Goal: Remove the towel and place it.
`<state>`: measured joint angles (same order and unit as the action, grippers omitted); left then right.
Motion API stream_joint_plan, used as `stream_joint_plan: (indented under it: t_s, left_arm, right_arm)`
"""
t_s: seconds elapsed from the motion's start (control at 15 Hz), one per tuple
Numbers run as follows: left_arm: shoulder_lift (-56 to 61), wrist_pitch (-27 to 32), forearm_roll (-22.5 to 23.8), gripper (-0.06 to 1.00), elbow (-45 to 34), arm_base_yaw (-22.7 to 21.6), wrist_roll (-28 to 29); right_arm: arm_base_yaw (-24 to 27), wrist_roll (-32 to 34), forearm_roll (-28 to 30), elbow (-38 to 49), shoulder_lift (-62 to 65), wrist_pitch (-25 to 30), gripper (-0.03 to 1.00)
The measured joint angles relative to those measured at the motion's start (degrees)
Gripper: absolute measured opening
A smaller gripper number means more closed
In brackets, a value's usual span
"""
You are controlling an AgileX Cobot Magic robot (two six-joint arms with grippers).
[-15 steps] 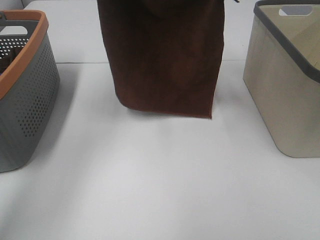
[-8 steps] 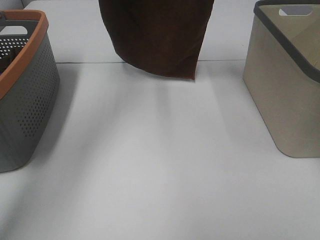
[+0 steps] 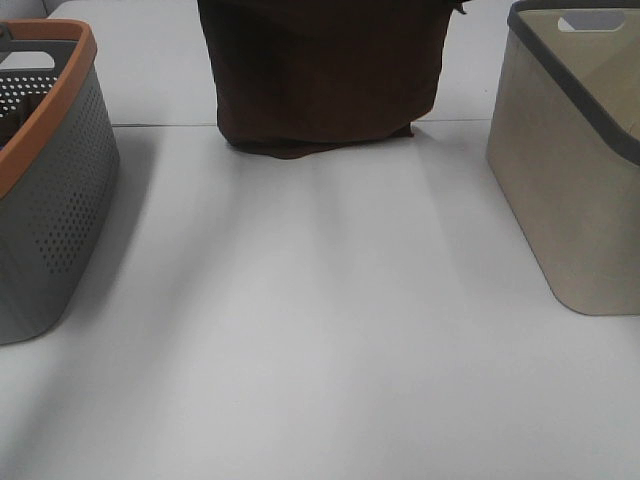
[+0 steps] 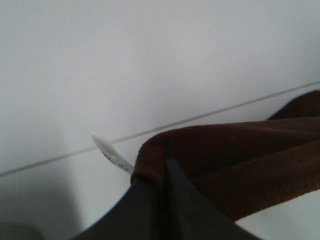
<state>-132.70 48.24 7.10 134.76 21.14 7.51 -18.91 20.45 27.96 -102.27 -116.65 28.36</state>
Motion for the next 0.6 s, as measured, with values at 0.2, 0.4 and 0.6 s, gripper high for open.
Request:
stream_joint_plan:
  t_s: [0.2, 0.4, 0.6]
  left_arm:
    - [0.0, 11.4, -0.7, 0.0, 0.0, 0.1, 0.2]
    - [0.0, 19.5, -1.3, 0.0, 0.0, 0.1, 0.2]
    - [0.1, 20.5, -3.4, 0.0, -1.3, 0.1, 0.1]
  right_arm:
    - [0.0, -10.1, -12.9, 0.0, 0.0, 7.4, 0.0]
    - [0.0, -15.2, -21.1, 0.0, 0.0, 14.9, 0.0]
    - [0.0, -15.9, -22.3, 0.0, 0.0, 20.5, 0.0]
